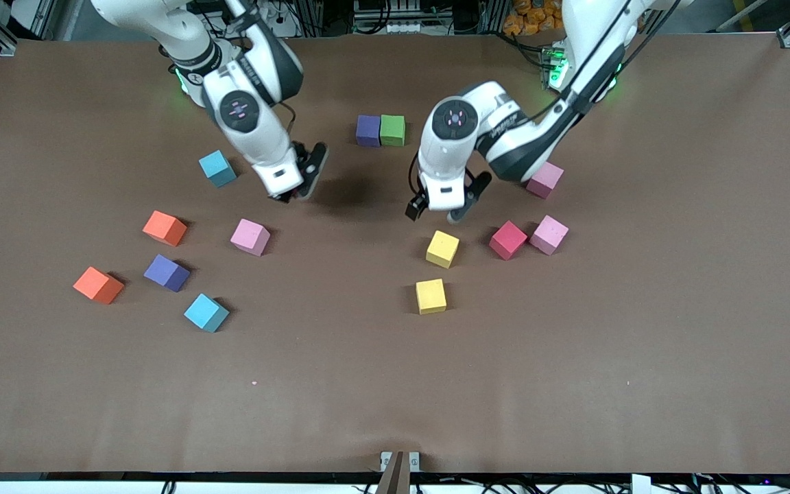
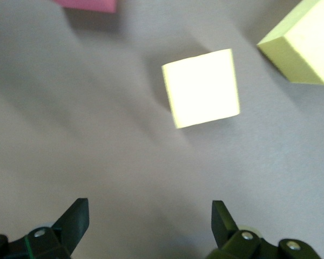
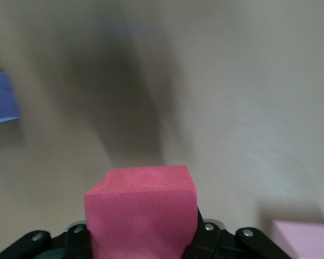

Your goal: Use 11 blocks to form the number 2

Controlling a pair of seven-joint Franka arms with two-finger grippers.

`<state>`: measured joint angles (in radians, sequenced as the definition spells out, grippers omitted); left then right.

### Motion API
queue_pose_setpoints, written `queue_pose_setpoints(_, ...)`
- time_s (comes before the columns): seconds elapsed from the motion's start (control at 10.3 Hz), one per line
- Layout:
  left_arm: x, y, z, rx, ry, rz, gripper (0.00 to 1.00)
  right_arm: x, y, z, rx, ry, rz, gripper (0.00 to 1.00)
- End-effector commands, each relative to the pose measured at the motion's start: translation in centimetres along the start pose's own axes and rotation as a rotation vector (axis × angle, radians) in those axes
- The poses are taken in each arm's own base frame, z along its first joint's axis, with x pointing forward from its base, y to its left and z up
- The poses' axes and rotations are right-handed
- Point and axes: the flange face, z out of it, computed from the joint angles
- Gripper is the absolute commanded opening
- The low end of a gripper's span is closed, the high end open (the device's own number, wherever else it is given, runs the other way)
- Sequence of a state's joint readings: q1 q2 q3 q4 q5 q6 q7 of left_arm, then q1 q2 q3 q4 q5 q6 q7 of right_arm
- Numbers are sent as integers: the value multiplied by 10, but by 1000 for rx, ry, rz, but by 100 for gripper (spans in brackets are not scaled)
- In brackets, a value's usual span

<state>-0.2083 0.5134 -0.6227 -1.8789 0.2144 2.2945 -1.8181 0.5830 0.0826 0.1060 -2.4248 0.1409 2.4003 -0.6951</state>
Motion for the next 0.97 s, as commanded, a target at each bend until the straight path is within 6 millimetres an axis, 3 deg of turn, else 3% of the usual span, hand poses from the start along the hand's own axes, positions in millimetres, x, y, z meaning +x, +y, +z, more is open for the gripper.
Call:
queue_pose_setpoints(0.0, 24, 23, 18, 29, -1, -20, 100, 5, -43, 30, -6, -15, -100, 34)
queue_pose_setpoints(0.1, 32, 23, 23, 37, 2, -58, 100, 11, -64, 46, -8, -14, -149, 34)
queue_pose_setpoints(0.29, 45, 23, 26, 41, 13, -123, 100, 8, -86, 68, -11, -11, -190, 33)
queue_pose_setpoints(0.49, 55, 25, 31, 45, 16, -209, 100, 15, -100, 68, -9, -11, -218, 33)
queue_pose_setpoints(0.68, 69, 40, 36, 33, 11, -312, 100, 21, -118, 65, -10, -8, -252, 33)
queue_pose_setpoints(0.87, 65, 41, 41, 36, 11, -331, 100, 18, -112, 64, -3, -11, -245, 33)
